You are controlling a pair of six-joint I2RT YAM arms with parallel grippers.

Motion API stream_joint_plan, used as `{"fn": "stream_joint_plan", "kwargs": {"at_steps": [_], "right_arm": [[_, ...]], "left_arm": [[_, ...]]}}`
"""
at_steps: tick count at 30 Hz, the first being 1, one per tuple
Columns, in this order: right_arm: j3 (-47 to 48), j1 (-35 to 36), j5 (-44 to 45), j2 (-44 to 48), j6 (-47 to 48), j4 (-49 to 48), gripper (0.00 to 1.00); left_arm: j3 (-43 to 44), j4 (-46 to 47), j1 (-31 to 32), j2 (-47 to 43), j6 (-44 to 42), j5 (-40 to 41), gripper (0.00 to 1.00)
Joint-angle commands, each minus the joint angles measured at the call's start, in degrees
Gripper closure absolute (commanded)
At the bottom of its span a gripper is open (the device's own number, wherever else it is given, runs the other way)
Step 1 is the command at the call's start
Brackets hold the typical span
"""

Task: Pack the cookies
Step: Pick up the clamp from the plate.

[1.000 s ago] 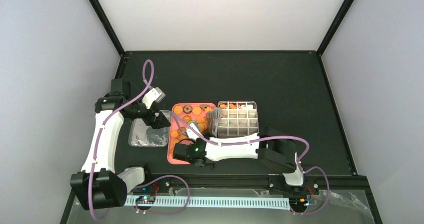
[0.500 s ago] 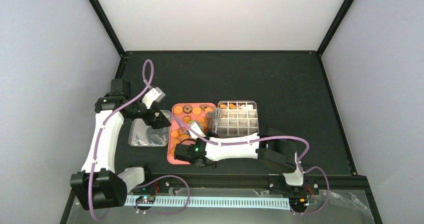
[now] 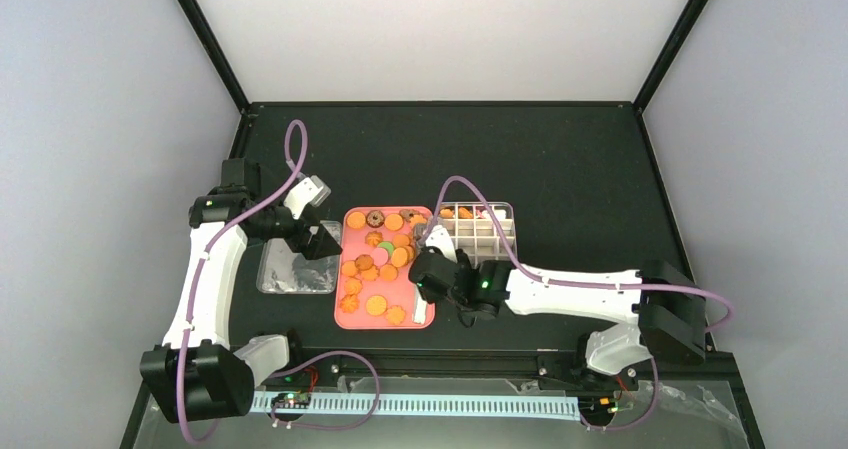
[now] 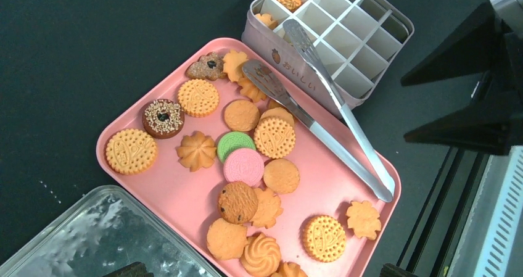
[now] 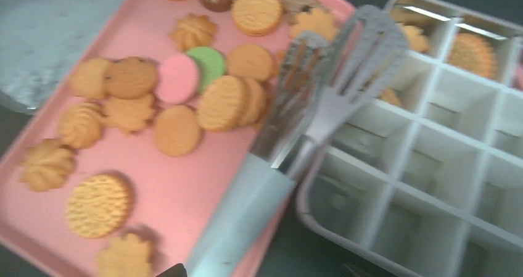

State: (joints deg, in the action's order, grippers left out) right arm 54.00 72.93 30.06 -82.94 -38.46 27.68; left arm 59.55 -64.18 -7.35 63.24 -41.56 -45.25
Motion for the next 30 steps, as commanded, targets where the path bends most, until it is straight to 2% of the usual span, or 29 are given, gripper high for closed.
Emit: {"fn": "stream_joint_plan", "kwargs": {"at_steps": [1,4,16,23,26,30], "right_arm": [[-0.01,-0.98,-9.83,-2.04,-0.74,-8.04,0.35],[1.4,-2.19,-11.74,-5.19,-2.07,-6.06,0.39],[2.13,-3.72,-13.94,-10.63,-1.96,-9.58,0.42],[2.08,-4.72,-14.17,-12.68,-1.83,-11.9,0.49],[2.01,-4.73,-13.34,-12.39,-1.76,-12.08,0.56],[1.88,-4.73,-13.35,-12.74,-1.64,-12.84,0.71]], "left_arm": [[1.6,-0.96,0.32,-0.94,-1.41,-1.55,0.01],[1.56,-1.06,0.25,-1.19,-1.63,-1.45,0.01],[1.45,-1.28,0.25,-1.75,-1.94,-1.51,0.01],[1.37,-1.65,0.25,-2.14,-2.49,-1.13,0.01],[1.14,-1.48,0.26,-2.17,-2.67,-1.02,0.01],[1.18,-1.24,0.27,-1.76,-2.23,-1.37,0.01]]}}
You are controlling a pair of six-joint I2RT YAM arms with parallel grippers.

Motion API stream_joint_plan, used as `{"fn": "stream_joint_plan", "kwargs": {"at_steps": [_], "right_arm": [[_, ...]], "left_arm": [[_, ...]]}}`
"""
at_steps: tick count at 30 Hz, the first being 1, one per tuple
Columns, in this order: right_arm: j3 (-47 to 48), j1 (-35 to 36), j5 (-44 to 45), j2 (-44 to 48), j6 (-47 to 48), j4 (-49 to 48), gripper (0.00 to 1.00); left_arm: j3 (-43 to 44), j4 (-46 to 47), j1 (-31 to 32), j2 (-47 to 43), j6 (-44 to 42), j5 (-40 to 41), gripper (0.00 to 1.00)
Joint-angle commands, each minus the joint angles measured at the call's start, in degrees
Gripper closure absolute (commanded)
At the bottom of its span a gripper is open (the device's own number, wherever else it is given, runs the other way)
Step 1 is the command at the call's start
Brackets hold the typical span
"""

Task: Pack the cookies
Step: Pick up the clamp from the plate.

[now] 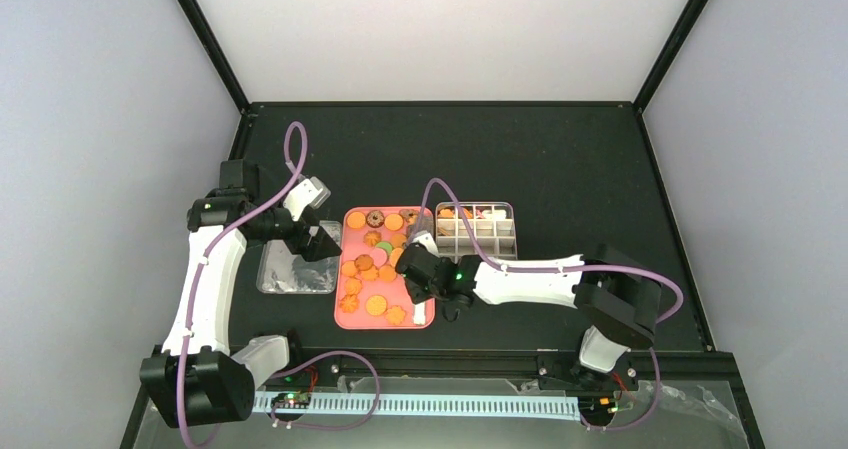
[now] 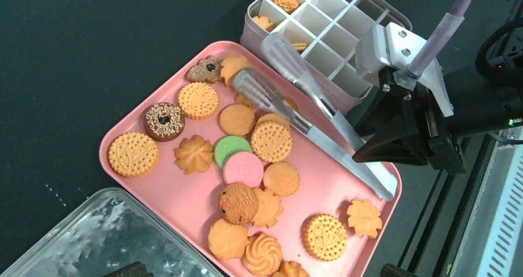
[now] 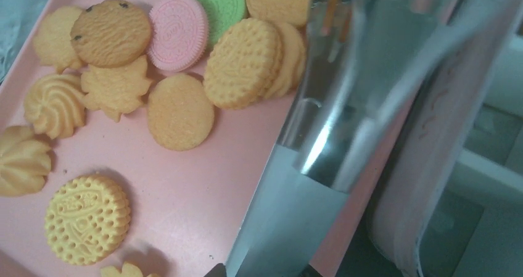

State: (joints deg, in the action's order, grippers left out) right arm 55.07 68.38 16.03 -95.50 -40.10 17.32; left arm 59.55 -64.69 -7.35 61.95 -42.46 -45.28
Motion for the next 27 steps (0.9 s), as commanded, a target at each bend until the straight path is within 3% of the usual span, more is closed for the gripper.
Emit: {"fn": "stream_joint_plan", "kwargs": {"at_steps": [1,15,18,27], "right_arm": [[0.82,-0.25,0.61,-0.35,0.18,-2.77,0.73],[1.37,-0.18,1.21,-3.47,1.16,-5.05,0.82],[0.55,-0.18,2.6,-1.39,1.43,-5.33,0.9],[-2.12,-0.38,2.41,8.38,4.31,-6.45,0.97]], "left_arm": [[1.25,-0.79,0.31,-0.44,-1.32,-1.39,0.01],[2.05,-1.5,0.27,-0.39,-1.88,-0.78,0.01],[1.85,-1.5,0.36,-0.25,-2.12,-0.82,0.01],[1.27,-6.24,3.43,-1.68,-12.6,-4.51,0.01]]}}
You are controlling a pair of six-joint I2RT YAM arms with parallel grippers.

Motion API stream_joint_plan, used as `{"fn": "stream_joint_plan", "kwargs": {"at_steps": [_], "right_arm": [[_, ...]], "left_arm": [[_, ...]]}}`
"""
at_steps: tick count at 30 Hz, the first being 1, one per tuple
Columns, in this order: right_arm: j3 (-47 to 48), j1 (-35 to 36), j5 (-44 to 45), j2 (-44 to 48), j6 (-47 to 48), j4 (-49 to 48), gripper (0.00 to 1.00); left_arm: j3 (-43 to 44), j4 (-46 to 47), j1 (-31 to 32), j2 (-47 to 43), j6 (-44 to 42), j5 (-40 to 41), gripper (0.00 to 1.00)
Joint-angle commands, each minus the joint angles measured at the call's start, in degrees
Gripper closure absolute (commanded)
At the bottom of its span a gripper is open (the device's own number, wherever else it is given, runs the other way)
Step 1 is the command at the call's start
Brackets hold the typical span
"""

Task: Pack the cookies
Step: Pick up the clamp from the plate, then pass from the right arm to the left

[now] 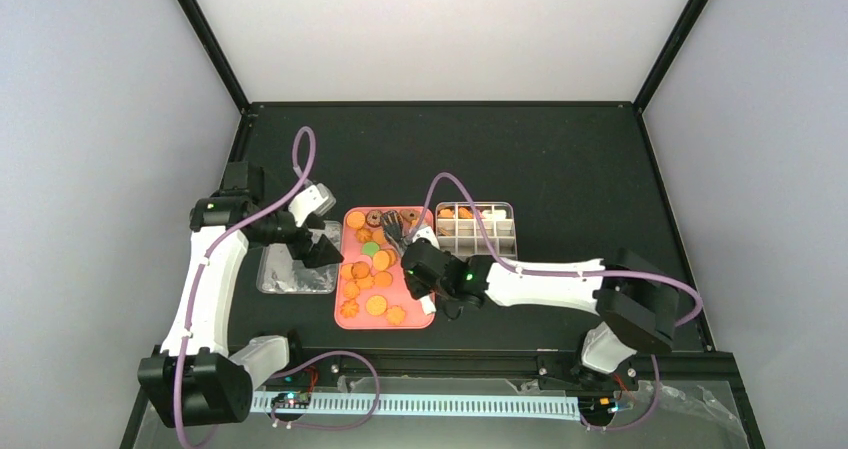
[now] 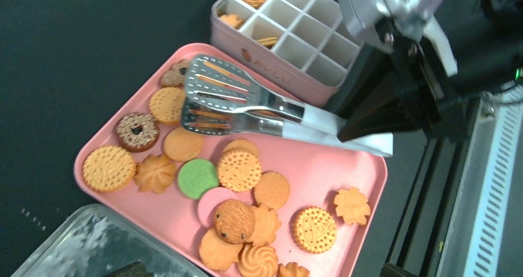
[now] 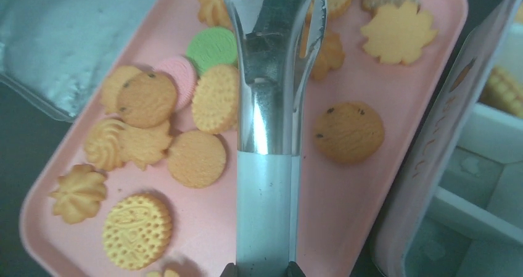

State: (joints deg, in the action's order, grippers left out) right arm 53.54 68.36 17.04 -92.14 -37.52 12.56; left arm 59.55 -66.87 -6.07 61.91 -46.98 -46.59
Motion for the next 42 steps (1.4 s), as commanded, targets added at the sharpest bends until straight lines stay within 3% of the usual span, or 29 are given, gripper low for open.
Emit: {"fn": "stream_joint_plan", "kwargs": {"at_steps": [1,5,9,18,22,30,42], "right_arm": [[-0.73,-0.53,0.86,6.17,2.1,-1.6,0.97],[-1.11,-1.9,-3.09,11.79,3.9,-1.5,0.97],[0.42,-5.6,-15.26,14.97,6.21,-0.38,0.97],[3.22,-12.92,-33.39,16.19,3.52,0.82,0.96],[3.86,-14.03,-40.95,14.53,1.75,-1.45,0.95],[9.27,-14.06,-51.76,8.3,0.78,-0.89,0.95],[11.86,-14.14,-62.1,3.53,-4.03,-6.72,0.95]], "left_arm": [[1.19,-4.43,2.92,-2.23,-9.68,-3.05,0.01],[0.81,-3.88,7.05,-4.69,-13.45,-0.74,0.01],[-0.5,-1.12,11.93,-6.96,-16.16,2.65,0.02],[-4.32,7.53,20.53,-12.65,-24.95,13.95,0.17],[-5.65,11.04,22.68,-14.32,-27.22,16.64,0.27],[-8.29,9.48,26.12,-16.4,-36.85,20.4,0.39],[-12.62,12.98,28.96,-19.55,-39.29,25.19,0.51]]}}
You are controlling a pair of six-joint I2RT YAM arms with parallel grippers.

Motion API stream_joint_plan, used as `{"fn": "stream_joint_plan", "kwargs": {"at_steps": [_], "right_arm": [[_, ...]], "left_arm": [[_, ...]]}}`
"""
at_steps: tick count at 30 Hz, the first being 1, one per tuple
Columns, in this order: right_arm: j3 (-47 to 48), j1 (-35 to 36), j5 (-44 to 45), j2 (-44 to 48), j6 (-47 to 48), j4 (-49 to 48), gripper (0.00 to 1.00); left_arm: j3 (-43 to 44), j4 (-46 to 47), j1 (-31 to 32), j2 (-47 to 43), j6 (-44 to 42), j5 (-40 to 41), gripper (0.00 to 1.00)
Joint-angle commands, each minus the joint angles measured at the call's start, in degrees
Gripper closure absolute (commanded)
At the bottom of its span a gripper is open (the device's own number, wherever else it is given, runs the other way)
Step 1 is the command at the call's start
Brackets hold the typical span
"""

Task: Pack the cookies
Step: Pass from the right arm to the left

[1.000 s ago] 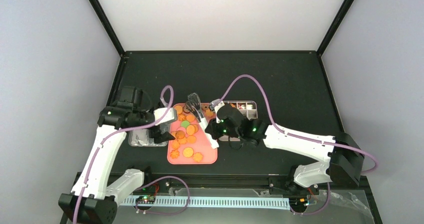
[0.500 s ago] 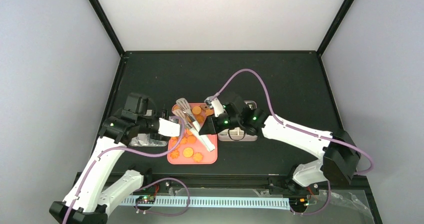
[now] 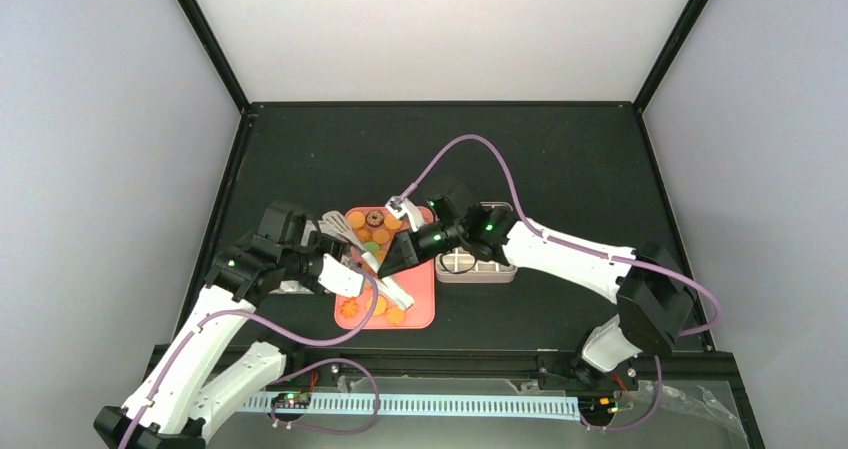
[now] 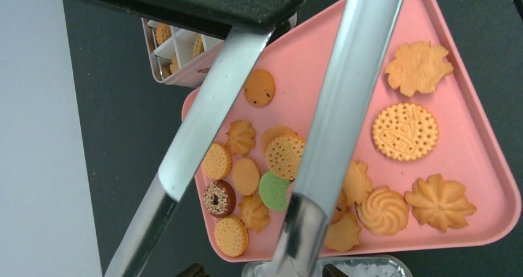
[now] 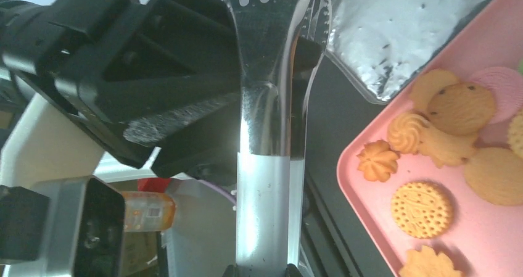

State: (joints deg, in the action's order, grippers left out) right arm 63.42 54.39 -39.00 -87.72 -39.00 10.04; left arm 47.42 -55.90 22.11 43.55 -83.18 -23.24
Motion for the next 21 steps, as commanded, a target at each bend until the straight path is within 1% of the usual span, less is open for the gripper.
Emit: {"fn": "stream_joint_plan", "kwargs": {"at_steps": [1,4,9,10,17,19,21], "right_arm": [[2.05,-0.24,-6.79,-1.16,-2.91,-4.68,0.95],[2.15,-0.51,-7.91,-1.57,-3.44,-5.05,0.95],[1.24,-1.33,-8.83,-0.98,-3.97,-6.0,0.95],[1.0,-1.38,-9.13,-0.84,-4.19,-6.4,0.95],[0.38,-1.73,-9.49,-0.13,-3.05,-5.34,0.95],[0.02,-1.91,-9.16,0.15,-2.27,-4.34,0.95],[-0.17,-2.07,-8.64,0.35,-1.44,-3.35,0.95]], "left_arm": [[-0.79,2.06,0.83,-1.38,-3.31,2.16,0.52],[-1.8,2.2,0.92,-2.02,-4.55,3.46,0.57],[-3.94,3.83,0.92,-3.22,-4.69,6.72,0.72],[-4.19,4.02,0.92,-3.47,-4.71,7.27,0.74],[-5.23,4.41,0.92,-4.08,-3.99,10.32,0.75],[-5.31,5.15,0.92,-4.07,-3.52,11.95,0.81],[-5.21,5.67,0.92,-4.04,-2.86,13.1,0.9]]}}
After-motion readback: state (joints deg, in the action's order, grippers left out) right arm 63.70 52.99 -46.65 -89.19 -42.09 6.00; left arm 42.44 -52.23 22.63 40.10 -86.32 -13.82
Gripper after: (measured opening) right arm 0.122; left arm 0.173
